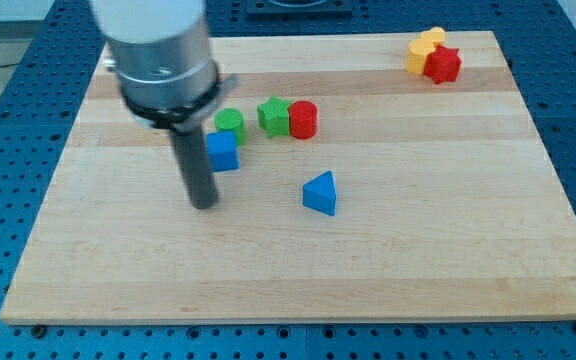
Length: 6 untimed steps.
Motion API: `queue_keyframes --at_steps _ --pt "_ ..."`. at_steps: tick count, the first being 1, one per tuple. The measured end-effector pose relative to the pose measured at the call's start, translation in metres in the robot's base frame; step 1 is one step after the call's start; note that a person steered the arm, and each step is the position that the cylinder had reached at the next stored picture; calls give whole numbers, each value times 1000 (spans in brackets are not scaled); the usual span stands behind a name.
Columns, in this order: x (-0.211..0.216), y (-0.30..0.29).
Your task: Move the blue cube towards the blue triangle
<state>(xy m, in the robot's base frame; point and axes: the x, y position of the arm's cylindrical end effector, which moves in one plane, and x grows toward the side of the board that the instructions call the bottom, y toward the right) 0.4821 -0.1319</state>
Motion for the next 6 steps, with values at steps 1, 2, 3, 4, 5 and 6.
queue_keyframes --at_steps 1,2,3,4,5,6 --pt "-39 -31" --pt "-73 -28" --pt "-80 8" --pt "-80 39" --pt "-71 52" --pt "-54 66"
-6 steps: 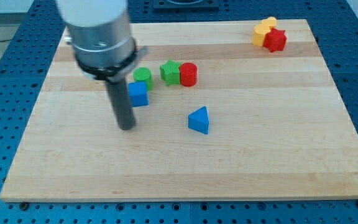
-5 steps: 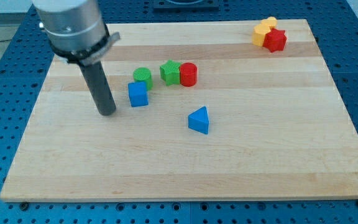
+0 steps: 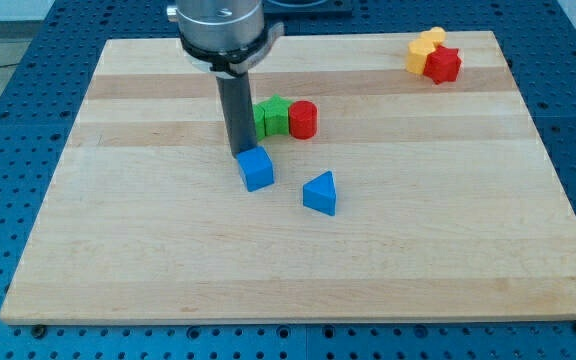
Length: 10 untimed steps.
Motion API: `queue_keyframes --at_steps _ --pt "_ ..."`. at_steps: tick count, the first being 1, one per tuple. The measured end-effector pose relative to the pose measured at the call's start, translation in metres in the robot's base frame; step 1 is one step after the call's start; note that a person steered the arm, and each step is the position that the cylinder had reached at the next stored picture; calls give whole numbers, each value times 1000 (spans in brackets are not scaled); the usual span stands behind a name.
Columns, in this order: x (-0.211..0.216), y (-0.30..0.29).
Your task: Move the blue cube towards the blue triangle
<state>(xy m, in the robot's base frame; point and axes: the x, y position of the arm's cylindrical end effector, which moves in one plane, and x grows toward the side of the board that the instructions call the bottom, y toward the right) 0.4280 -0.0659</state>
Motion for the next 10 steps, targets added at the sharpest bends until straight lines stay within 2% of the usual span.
queue_keyframes --at_steps 4,7,9,10 --pt "26 4" --pt "28 13" --pt "39 -48" --pt "52 -32"
